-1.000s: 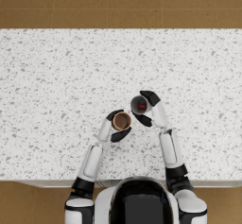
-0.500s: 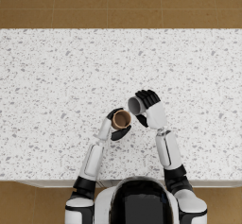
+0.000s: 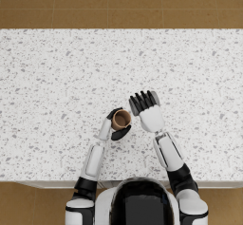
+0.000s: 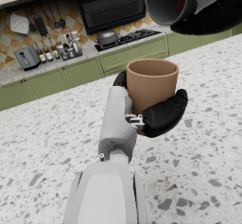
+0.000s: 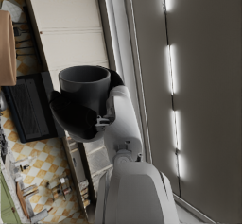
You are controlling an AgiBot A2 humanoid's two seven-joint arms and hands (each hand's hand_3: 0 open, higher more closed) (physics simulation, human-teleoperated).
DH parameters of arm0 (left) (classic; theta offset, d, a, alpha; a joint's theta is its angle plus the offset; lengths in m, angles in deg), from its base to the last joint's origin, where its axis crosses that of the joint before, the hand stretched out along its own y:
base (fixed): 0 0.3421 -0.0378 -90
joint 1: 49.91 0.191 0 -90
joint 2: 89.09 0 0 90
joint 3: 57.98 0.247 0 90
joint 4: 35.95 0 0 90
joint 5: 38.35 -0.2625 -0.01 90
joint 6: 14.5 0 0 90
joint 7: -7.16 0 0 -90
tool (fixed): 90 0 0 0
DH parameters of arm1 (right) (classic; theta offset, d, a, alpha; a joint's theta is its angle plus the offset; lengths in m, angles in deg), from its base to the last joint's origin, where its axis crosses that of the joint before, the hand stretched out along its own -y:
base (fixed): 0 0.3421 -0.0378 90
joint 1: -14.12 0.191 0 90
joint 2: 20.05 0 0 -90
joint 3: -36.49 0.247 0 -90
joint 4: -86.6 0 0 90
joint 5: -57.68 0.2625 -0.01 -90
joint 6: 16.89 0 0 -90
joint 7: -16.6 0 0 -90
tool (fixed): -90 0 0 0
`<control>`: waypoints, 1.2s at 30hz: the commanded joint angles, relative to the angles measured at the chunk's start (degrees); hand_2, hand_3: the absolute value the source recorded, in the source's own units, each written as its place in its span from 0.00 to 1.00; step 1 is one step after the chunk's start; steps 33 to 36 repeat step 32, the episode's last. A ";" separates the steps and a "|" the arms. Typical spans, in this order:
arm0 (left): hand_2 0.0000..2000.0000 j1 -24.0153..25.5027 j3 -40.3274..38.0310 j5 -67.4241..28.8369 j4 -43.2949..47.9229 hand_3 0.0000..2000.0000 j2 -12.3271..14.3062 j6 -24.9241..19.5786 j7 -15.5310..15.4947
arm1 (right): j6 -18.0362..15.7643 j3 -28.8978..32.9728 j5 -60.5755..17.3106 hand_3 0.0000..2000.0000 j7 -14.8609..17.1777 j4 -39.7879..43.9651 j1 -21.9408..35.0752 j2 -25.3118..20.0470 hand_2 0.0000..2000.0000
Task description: Pick up two cups and pour the berry on the right into the cup on the left
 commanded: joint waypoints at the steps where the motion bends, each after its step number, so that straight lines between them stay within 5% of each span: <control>1: 1.00 -1.04 -0.95 0.00 -0.02 0.64 0.50 -0.03 -0.01 | -0.01 -0.33 -1.84 0.64 0.00 -2.08 0.65 -0.65 1.00; 14: 1.00 -1.31 -2.03 0.00 -1.14 0.64 1.46 -0.12 -0.01 | 0.14 -0.71 -24.28 0.64 -0.04 -2.27 -0.60 -1.66 1.00; 36: 1.00 0.63 -2.47 0.01 0.05 0.64 1.09 -0.17 0.01 | 0.26 -1.25 -26.63 0.64 -0.09 -1.18 -2.14 -1.28 1.00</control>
